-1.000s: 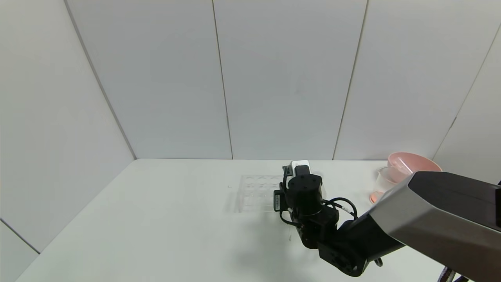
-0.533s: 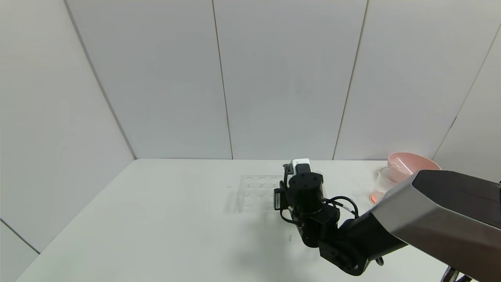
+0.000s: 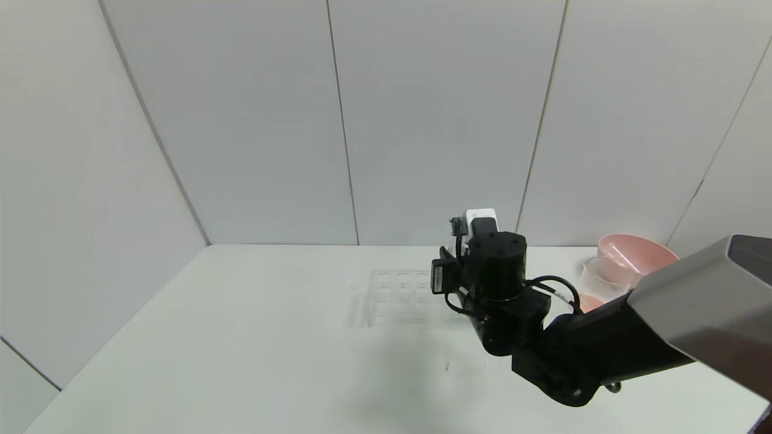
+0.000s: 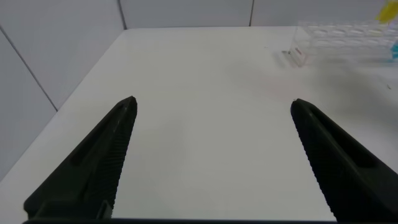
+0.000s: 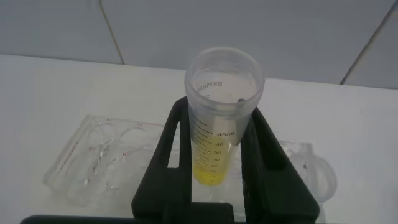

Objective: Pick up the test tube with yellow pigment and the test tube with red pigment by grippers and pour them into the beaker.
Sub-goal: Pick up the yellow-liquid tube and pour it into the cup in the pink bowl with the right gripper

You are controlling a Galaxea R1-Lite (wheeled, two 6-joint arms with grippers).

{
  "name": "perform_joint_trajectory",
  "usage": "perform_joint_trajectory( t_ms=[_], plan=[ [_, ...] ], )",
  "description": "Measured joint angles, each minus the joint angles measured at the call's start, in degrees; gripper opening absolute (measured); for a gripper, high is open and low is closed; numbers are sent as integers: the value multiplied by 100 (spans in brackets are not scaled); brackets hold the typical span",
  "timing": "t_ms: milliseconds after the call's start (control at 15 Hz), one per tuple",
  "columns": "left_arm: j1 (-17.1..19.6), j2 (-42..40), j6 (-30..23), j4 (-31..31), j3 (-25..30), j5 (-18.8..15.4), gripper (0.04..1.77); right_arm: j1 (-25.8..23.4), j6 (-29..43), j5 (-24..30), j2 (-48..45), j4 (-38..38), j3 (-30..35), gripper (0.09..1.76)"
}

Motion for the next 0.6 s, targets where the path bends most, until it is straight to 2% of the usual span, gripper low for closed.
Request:
perform_joint_trajectory(
  t_ms=[200,333,600],
  plan=[
    [0,-2,0,0,0,0,176,-65,-189,-7,-511,121,-1,51],
    [0,0,0,-2,0,0,176,-286,-404,-2,-979,255,30,51],
    [0,0,0,0,0,0,176,-1373,-1220,59,-1858,354,200,51]
  ],
)
